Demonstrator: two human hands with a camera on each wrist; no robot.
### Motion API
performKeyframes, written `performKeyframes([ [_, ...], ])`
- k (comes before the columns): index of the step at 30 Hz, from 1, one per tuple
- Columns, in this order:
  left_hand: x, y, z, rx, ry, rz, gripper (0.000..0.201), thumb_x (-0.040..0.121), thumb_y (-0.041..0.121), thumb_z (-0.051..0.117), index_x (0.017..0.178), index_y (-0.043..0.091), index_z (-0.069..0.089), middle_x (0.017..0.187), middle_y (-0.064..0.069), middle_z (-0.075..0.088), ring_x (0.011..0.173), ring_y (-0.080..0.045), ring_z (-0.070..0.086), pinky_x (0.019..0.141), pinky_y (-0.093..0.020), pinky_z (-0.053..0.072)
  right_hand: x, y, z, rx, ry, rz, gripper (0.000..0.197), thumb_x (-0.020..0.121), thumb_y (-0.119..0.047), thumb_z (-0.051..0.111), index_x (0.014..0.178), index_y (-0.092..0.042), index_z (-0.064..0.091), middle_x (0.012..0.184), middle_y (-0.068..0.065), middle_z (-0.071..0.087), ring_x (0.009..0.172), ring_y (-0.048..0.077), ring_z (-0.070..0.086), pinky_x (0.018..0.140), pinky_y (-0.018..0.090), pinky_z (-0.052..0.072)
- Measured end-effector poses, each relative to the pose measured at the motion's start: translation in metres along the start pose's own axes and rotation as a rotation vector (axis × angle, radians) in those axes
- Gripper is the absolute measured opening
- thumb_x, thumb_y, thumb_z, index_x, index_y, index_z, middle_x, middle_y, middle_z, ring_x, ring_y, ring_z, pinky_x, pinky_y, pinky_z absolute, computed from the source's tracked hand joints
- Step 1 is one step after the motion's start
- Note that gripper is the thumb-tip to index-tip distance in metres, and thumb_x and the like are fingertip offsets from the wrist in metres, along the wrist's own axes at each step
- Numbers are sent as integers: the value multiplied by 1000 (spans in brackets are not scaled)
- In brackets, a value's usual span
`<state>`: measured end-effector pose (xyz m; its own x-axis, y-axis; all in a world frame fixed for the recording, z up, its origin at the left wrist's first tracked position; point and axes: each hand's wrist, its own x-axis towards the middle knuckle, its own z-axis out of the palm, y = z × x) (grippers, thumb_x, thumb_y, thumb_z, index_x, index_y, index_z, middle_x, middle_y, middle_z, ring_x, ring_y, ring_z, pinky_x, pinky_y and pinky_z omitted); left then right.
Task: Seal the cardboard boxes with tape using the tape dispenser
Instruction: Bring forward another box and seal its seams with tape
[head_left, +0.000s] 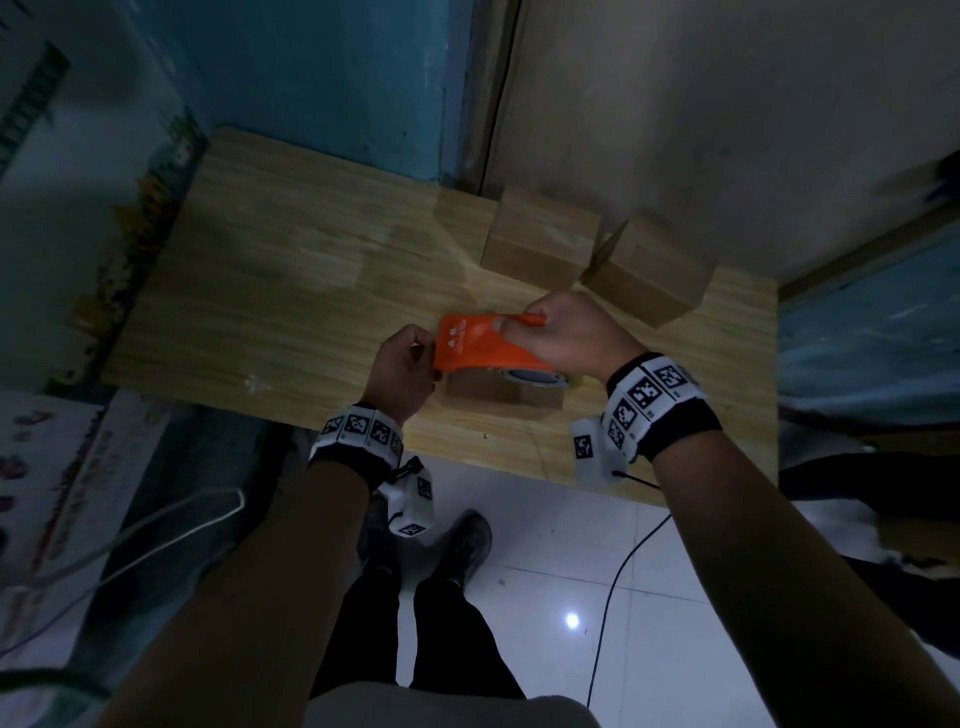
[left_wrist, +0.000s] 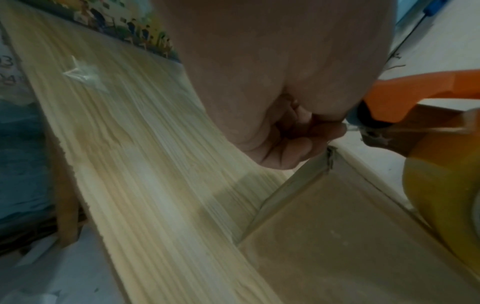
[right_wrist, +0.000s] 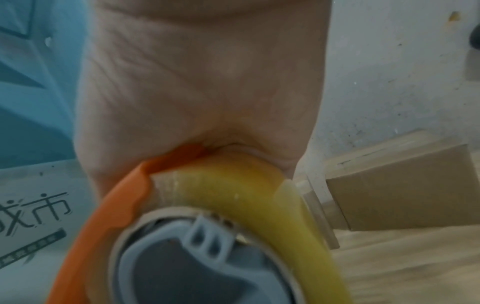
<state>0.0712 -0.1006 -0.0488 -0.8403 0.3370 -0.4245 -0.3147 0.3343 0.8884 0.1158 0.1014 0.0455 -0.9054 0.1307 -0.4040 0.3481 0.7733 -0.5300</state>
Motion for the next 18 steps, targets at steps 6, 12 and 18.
performKeyframes([
  [6, 7, 6, 2, 97, -7, 91, 22, 98, 4, 47, 79, 12, 55, 63, -11, 59, 49, -17, 49, 49, -30, 41, -4, 5, -13, -4, -30, 14, 56, 91, -60, 57, 57, -16, 56, 55, 2, 54, 49, 14, 52, 51, 26, 35],
  [12, 8, 3, 6, 168, 15, 111, 30, 96, 3, 47, 72, 18, 53, 62, 0, 61, 48, -12, 52, 47, -25, 40, -5, 12, -12, 7, -10, 8, 57, 90, -60, 59, 50, -20, 50, 49, -3, 49, 43, 9, 47, 50, 25, 34],
  [18, 7, -14, -1, 116, 43, 114, 27, 97, 10, 53, 72, 18, 55, 61, -1, 58, 44, -9, 50, 49, -27, 43, -11, 20, -15, -26, 38, -7, 58, 91, -57, 55, 54, -13, 52, 52, 7, 51, 48, 18, 51, 52, 29, 36],
])
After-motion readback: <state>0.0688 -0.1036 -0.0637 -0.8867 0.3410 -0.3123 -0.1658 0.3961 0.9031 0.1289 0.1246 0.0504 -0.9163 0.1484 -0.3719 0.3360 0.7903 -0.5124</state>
